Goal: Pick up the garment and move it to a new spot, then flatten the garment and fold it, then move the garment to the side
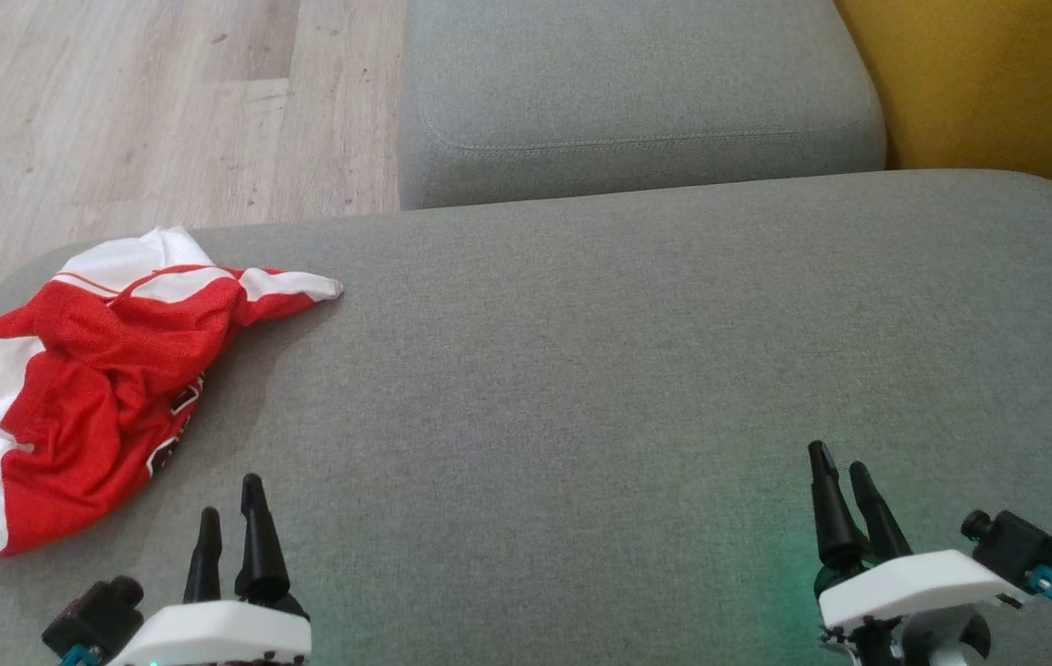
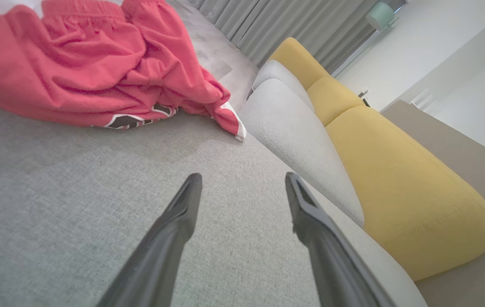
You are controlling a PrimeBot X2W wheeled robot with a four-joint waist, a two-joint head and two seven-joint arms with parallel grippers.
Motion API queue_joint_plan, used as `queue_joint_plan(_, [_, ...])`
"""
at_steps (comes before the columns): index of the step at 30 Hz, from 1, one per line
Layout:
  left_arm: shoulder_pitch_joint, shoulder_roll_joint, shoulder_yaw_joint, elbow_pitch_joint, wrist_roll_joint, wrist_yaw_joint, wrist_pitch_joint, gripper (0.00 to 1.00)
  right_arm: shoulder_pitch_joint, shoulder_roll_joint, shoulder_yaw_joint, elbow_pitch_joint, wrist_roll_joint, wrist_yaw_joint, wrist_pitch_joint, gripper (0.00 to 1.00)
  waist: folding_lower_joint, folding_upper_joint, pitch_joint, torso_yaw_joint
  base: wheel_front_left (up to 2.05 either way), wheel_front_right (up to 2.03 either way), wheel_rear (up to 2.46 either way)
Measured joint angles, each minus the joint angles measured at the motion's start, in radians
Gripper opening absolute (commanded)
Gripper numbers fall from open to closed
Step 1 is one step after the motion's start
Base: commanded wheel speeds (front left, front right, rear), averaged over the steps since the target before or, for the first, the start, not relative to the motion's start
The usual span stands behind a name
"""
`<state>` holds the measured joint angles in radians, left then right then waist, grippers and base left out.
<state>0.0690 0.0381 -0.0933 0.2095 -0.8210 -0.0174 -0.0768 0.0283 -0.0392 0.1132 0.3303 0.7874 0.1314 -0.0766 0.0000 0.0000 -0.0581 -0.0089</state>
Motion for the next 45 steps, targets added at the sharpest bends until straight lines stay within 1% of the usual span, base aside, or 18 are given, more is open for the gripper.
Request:
queue_joint_plan(5, [0.000, 0.000, -0.006, -0.009, 0.063, 0.002, -0.013, 1.00, 0.000, 0.000, 0.014, -0.001, -0.068, 0.000, -0.012, 1.00, 0.0000, 0.0000, -0.003, -0.001, 0.00, 0.00, 0.00])
queue_joint_plan(16, [0.003, 0.001, -0.038, -0.018, 0.197, 0.019, -0.046, 1.00, 0.000, 0.000, 0.037, -0.009, -0.200, 0.000, -0.044, 1.00, 0.0000, 0.0000, -0.009, 0.000, 0.00, 0.00, 0.00])
queue_joint_plan(23, [0.003, 0.002, -0.050, -0.026, 0.287, 0.044, -0.067, 1.00, 0.000, 0.000, 0.054, -0.013, -0.289, 0.000, -0.066, 1.00, 0.0000, 0.0000, -0.015, -0.001, 0.00, 0.00, 0.00])
queue_joint_plan(25, [0.004, 0.002, -0.055, -0.029, 0.312, 0.045, -0.073, 1.00, 0.000, 0.000, 0.059, -0.013, -0.313, 0.000, -0.069, 1.00, 0.0000, 0.0000, -0.016, -0.002, 0.00, 0.00, 0.00])
queue_joint_plan(35, [0.023, 0.003, -0.072, -0.024, 0.435, 0.062, -0.100, 1.00, 0.000, -0.001, 0.066, -0.012, -0.435, 0.000, -0.098, 1.00, 0.0000, 0.0000, -0.024, -0.004, 0.00, 0.00, 0.00])
queue_joint_plan(41, [0.023, 0.004, -0.079, -0.022, 0.492, 0.072, -0.114, 1.00, 0.000, -0.001, 0.058, -0.002, -0.475, 0.000, -0.113, 1.00, 0.0000, 0.0000, -0.029, -0.006, 0.00, 0.00, 0.00])
queue_joint_plan(45, [0.023, 0.004, -0.096, -0.018, 0.551, 0.080, -0.130, 1.00, 0.000, -0.002, 0.048, 0.012, -0.544, 0.000, -0.129, 1.00, 0.0000, 0.0000, -0.030, -0.005, 0.00, 0.00, 0.00])
